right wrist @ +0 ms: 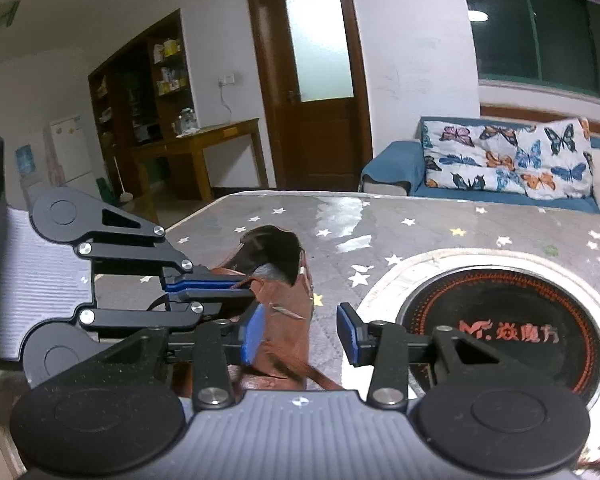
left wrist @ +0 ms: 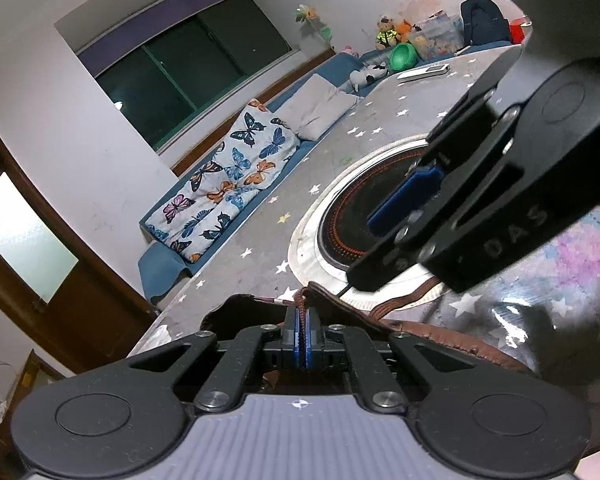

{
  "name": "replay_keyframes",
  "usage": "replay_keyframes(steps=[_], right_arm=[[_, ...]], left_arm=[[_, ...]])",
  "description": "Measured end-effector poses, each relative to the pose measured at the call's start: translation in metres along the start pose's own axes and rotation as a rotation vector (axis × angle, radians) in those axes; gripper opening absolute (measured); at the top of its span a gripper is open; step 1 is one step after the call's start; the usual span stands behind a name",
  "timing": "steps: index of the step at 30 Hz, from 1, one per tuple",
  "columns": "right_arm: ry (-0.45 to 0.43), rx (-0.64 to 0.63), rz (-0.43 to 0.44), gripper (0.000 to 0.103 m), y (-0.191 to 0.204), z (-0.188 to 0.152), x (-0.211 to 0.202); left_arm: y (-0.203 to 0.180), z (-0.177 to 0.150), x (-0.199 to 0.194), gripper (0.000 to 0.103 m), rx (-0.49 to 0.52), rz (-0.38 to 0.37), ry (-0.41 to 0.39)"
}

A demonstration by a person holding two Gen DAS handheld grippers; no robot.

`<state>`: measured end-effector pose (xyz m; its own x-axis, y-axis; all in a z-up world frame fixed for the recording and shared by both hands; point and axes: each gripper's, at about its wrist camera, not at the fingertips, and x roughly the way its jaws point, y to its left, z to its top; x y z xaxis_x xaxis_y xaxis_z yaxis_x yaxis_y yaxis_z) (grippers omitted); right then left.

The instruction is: Lace up shoes with both hands

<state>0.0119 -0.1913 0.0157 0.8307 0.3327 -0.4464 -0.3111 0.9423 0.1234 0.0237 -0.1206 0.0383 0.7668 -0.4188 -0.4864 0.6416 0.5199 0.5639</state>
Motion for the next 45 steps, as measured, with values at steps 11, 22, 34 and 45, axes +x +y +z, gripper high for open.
replay_keyframes(steps=[11, 22, 34, 45], right_arm=[[0.076, -0.353, -0.044, 0.019, 0.022, -0.005, 0.020], [0.083, -0.741, -0.054, 0.007, 0.060, -0.017, 0.041], [0.095, -0.677, -0.168, 0.003, 0.047, -0.019, 0.037], [0.056, -0.866, -0.145, 0.010, 0.065, -0.026, 0.040]], left_arm=[[-0.001, 0.000, 0.003, 0.003, 0.012, -0.002, 0.009], [0.002, 0.001, 0.004, 0.003, 0.001, -0.015, 0.022], [0.001, 0.002, 0.005, 0.008, 0.006, -0.026, 0.019], [0.001, 0.003, 0.008, 0.008, 0.004, -0.028, 0.024]])
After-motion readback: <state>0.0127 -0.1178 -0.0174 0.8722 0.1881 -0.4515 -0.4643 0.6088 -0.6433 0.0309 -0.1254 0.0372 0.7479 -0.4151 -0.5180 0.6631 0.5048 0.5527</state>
